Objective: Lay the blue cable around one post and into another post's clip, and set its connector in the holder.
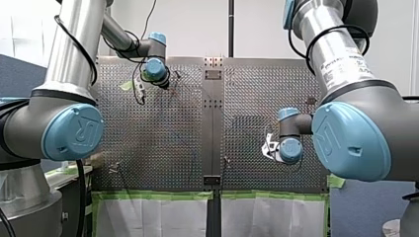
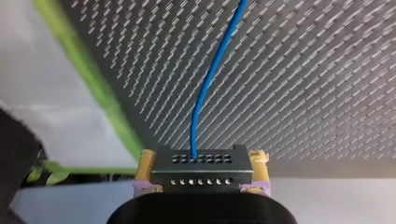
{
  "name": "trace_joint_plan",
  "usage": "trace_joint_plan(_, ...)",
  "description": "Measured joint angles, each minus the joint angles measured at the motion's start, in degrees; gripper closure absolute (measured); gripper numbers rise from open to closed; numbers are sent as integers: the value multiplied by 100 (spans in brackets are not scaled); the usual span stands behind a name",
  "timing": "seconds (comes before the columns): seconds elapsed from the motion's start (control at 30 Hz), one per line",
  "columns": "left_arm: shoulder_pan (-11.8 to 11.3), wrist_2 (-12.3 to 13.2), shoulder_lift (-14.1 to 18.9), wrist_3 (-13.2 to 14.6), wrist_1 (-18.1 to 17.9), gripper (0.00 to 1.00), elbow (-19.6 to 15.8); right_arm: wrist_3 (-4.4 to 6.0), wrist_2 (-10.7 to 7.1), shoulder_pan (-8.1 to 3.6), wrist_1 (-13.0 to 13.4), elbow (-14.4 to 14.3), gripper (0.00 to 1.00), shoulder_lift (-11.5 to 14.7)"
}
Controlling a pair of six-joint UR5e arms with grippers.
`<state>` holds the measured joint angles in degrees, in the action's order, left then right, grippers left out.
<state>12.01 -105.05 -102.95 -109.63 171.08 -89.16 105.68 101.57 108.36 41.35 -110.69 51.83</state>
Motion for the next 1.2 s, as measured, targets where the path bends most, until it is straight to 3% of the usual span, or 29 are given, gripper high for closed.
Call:
trace_joint_plan(0.17, 12, 24, 0, -70, 5, 0, -1, -38, -44, -231, 324, -306, 97, -134)
trace_joint_plan(0.4, 21, 65, 0, -125, 6, 0, -2, -40, -42, -295, 738, -310, 97, -461)
trace_joint_plan(0.9, 7, 68, 0, -137, -3, 0, -2, 400, -177, -546, 1529, -58, 94, -1281)
trace_joint_plan(1.2, -4, 116, 0, -144, -7, 0, -2, 490, -257, -572, 1658, 134, 94, -1822)
